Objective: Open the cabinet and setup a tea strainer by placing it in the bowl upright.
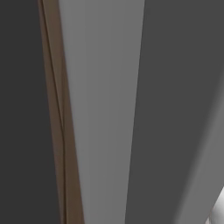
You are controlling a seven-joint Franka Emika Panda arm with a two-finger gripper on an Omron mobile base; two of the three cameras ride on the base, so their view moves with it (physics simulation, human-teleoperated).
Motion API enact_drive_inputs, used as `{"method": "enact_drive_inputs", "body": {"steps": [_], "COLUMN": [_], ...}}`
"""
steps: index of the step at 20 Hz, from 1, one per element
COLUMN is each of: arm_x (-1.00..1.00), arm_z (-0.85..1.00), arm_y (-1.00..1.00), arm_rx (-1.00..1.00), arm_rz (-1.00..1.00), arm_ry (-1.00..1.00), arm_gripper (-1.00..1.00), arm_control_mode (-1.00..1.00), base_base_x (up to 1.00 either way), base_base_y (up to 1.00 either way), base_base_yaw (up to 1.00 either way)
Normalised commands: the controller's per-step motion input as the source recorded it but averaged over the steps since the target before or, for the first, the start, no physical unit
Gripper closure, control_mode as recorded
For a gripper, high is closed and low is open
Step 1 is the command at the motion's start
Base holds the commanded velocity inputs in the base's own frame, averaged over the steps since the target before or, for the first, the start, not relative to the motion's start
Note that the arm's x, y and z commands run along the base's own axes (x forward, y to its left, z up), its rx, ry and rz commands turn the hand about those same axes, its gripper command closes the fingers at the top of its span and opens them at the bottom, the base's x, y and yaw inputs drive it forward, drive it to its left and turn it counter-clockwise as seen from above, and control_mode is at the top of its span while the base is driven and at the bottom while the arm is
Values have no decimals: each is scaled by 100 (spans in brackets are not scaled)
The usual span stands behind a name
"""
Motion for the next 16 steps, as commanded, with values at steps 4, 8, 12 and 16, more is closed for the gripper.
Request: {"method": "enact_drive_inputs", "body": {"steps": [4, 8, 12, 16], "arm_x": [47, 33, 37, 17], "arm_z": [33, 35, 48, 35], "arm_y": [-45, -59, -40, -10], "arm_rx": [19, 49, 42, 15], "arm_rz": [-35, -5, 11, 28], "arm_ry": [-23, -19, -16, -23], "arm_gripper": [-100, -100, -100, -100], "arm_control_mode": [-100, -100, -100, -100], "base_base_x": [0, 0, 0, 0], "base_base_y": [0, 0, 0, 0], "base_base_yaw": [0, 0, 0, 0]}}
